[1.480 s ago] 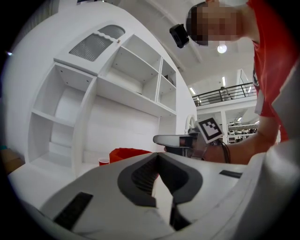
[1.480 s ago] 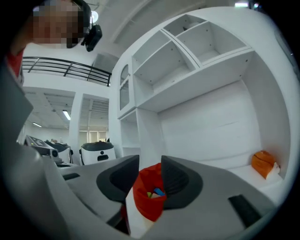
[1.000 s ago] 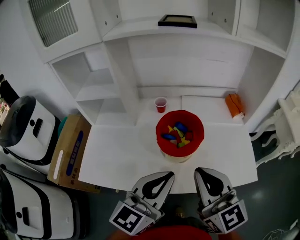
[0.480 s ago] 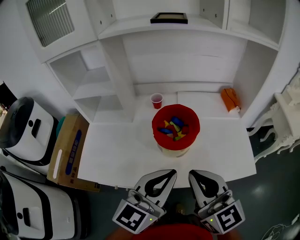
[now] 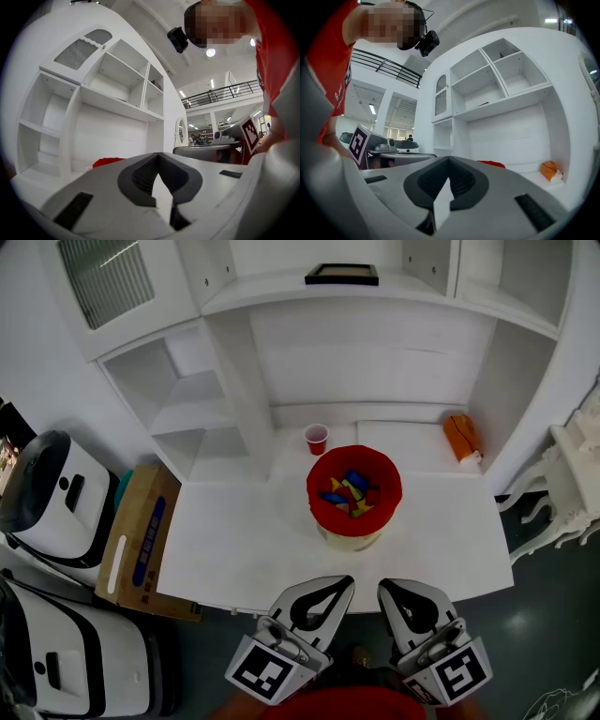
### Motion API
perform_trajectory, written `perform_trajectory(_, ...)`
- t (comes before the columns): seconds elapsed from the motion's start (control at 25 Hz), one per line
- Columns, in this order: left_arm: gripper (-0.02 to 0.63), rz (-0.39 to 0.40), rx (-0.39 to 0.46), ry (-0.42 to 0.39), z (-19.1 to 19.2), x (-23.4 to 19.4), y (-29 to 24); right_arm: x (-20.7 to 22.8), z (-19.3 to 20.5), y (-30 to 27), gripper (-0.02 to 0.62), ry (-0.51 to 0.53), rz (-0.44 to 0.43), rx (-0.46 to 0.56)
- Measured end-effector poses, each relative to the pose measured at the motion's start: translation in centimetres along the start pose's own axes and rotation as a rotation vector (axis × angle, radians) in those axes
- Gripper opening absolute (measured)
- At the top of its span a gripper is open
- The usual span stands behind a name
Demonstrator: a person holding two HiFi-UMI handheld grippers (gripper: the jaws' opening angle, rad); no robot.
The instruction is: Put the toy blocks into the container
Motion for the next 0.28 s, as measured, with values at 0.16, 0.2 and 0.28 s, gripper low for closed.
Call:
perform_trajectory(0.16,0.014,0.001,0.003,0.003,0.03,0.17,0.08,-0.13,-0.02,0.14,0.006,0.0,0.0,-0.001)
perform_trajectory(0.2,0.014,0.001,0.004,0.004,0.04,0.19,0.08,-0.14,-0.01,0.15,0.006,0.0,-0.001,-0.001)
perform_trajectory(0.28,0.014,-0.001,0.005,0.005,0.08,0.22,0.07,-0.15,-0.01,0.17,0.006,0.0,-0.003,0.0)
Point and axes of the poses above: the fingertips, and each gripper's own axes: y backward along the fingers, x to its right, z out of its underside, the point moved 7 cm from there along y, backward along the fingers, and after that the axes turned 11 degrees about y, right-handed, at the moved point
